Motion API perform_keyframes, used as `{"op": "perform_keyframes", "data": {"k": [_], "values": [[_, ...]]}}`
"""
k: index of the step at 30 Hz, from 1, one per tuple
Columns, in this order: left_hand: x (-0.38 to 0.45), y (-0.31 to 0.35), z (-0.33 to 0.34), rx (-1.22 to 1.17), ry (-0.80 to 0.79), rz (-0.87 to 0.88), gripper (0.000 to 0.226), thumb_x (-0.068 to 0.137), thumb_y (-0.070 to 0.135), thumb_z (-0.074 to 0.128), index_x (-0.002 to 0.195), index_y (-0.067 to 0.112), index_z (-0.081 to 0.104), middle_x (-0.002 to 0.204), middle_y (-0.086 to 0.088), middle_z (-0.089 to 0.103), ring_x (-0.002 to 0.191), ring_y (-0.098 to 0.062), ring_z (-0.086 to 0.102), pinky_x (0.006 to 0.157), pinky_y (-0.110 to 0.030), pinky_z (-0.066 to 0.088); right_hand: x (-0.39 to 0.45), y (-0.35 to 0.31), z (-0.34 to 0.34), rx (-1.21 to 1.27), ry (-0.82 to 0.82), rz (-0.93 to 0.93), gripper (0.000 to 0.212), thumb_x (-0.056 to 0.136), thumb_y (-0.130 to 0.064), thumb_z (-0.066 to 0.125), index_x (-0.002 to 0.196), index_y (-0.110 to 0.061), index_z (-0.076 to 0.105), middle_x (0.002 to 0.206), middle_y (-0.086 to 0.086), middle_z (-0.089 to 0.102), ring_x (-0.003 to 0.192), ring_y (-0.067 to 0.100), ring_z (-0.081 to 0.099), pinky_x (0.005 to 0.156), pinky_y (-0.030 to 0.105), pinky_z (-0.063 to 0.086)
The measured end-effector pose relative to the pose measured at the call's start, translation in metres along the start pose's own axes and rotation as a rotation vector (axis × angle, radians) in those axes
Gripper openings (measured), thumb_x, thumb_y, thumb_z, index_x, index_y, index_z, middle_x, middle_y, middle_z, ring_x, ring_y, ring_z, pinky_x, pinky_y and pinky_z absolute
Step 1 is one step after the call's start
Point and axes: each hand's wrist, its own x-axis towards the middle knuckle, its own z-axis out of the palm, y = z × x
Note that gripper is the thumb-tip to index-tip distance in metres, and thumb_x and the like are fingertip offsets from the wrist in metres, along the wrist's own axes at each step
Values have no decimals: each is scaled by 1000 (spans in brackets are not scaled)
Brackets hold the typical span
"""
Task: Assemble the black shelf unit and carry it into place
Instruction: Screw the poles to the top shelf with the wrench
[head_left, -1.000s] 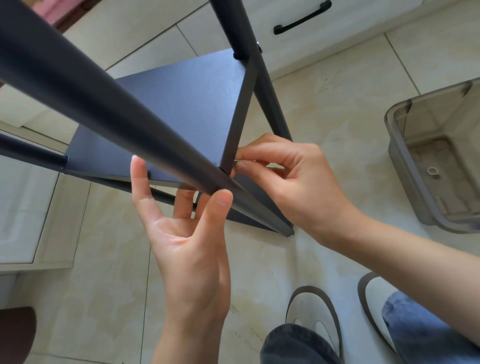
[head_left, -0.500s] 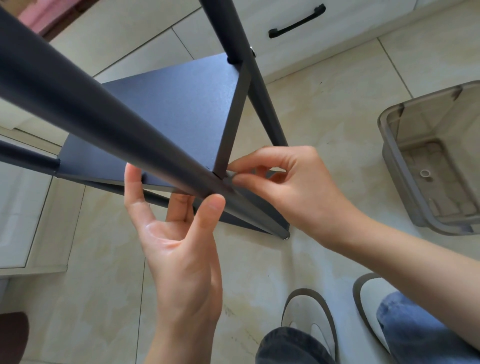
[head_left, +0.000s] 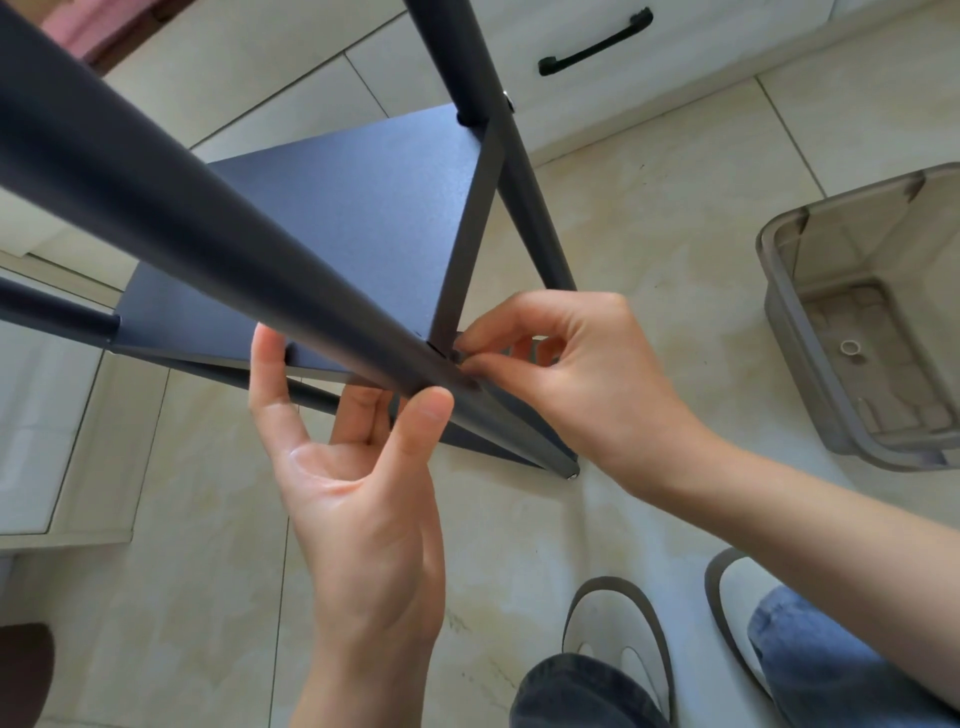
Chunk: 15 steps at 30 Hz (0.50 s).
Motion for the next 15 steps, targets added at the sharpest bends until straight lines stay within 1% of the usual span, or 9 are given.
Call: {"op": "perform_keyframes", "data": {"k": [3,6,9,12,15], "values": [[0,0,-1,7,-7,7,90,81,-5,64,154,30,25,99,2,72,94,-12,67,90,-24,51,1,-1,6,30,-19,6,16,78,1,74,77,-15,75,73,-7,72,65,0,62,61,8,41],[-1,0,-2,19,-16,9,88,82,-4,63,154,30,24,97,4,72,95,-12,66,91,-24,50,8,-2,9,24,-48,18,24,78,5,71,73,-18,73,71,-4,72,64,1,64,60,8,42],[-1,-1,-3,20,-29,6,88,83,-3,63,155,29,23,100,5,71,99,-13,65,93,-24,50,15,-4,10,10,-108,50,32,78,7,69,67,-23,69,66,-8,69,62,-2,63,60,8,43],[-1,-2,-4,22,-45,15,96,81,-5,70,157,26,21,103,6,71,102,-14,64,95,-24,49,19,-5,11,9,-132,71,28,78,6,70,70,-20,73,68,-6,71,65,0,66,62,8,45],[-1,-1,-3,16,-60,30,94,81,4,68,158,24,18,106,6,72,104,-13,65,94,-23,50,19,-3,11,1,-127,66,28,79,4,71,69,-23,72,68,-7,72,65,1,66,63,9,45]]}}
